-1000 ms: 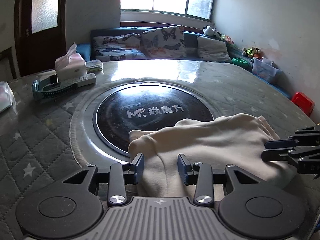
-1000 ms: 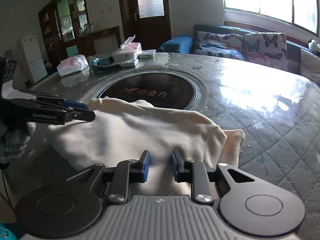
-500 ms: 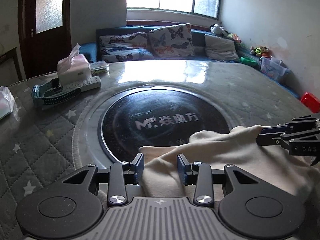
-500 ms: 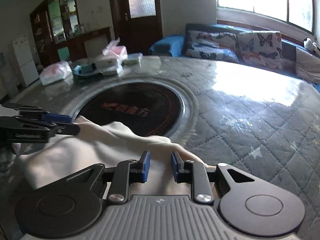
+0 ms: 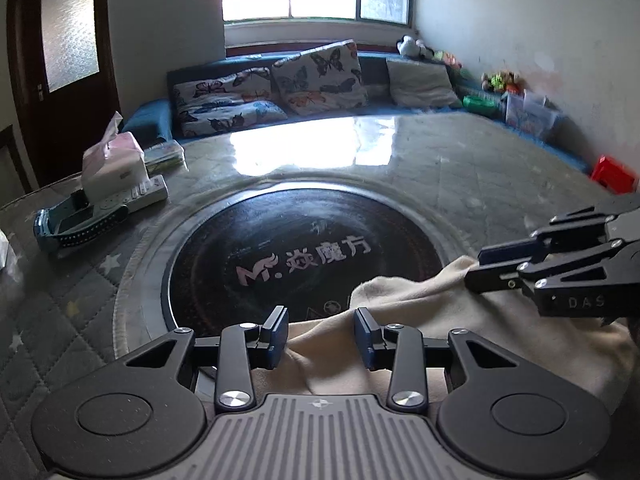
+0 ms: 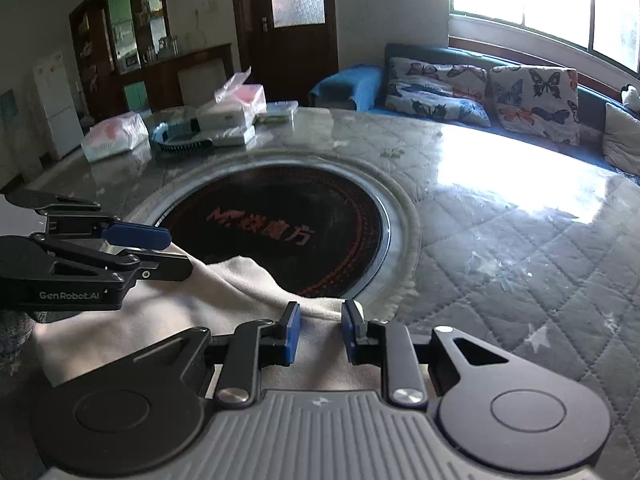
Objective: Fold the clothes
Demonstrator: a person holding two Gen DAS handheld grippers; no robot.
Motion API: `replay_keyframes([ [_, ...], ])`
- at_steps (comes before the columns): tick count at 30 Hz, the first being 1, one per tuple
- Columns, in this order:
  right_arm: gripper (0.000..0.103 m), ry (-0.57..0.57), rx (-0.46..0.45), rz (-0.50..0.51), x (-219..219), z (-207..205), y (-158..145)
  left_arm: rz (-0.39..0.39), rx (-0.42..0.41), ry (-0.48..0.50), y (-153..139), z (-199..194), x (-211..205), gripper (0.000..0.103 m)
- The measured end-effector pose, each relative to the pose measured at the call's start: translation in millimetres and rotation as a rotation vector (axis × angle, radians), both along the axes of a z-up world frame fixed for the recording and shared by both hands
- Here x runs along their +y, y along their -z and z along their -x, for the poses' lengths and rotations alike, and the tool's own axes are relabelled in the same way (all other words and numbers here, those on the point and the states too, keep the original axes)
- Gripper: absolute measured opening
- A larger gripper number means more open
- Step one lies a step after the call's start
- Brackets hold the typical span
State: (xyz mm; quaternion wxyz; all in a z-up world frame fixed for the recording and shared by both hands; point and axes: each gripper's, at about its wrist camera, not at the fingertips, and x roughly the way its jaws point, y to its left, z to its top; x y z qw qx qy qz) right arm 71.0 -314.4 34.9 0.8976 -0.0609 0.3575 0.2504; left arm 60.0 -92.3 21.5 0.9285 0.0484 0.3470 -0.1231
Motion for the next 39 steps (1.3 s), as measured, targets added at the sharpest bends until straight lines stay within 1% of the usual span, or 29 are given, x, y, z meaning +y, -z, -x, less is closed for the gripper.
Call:
replay_keyframes([
  [3,0.022,-0.001,-0.004,-0.001,0,2,-1,0.013,0.025,-0.01,3,-5,3,0.04],
  [7,0.024,-0.009,-0.02,-0.013,-1,11,-9,0.018,0.027,-0.02,2,-2,4,0.04],
  [9,0.036,-0.013,-0.021,-0.02,0,17,-11,0.019,0.025,-0.026,1,0,5,0.042],
  [10,0.037,-0.018,-0.023,-0.023,1,20,-11,0.019,0.023,-0.029,0,2,5,0.045],
  [13,0.038,-0.042,-0.025,-0.029,6,32,-12,0.022,0.016,-0.035,-2,6,7,0.049],
  [15,0.042,-0.057,-0.029,-0.027,11,39,-12,0.027,0.009,-0.043,-5,10,10,0.053],
  [19,0.044,-0.083,-0.031,-0.017,23,49,-10,0.048,-0.005,-0.074,-10,20,21,0.056],
  [23,0.045,-0.106,-0.029,-0.004,37,55,-7,0.077,-0.014,-0.137,-16,30,41,0.057],
  [27,0.046,-0.139,-0.031,0.001,50,65,-6,0.094,-0.026,-0.191,-20,41,61,0.061],
  [32,0.046,-0.193,-0.034,-0.002,68,78,-7,0.098,-0.029,-0.215,-20,50,72,0.062],
  [35,0.046,-0.233,-0.052,-0.001,79,88,-11,0.1,-0.03,-0.229,-20,55,78,0.062],
  [37,0.047,-0.257,-0.075,0.008,87,93,-14,0.101,-0.032,-0.238,-20,58,82,0.065],
  [39,0.047,-0.283,-0.076,0.015,95,98,-13,0.106,-0.035,-0.24,-21,62,83,0.066],
])
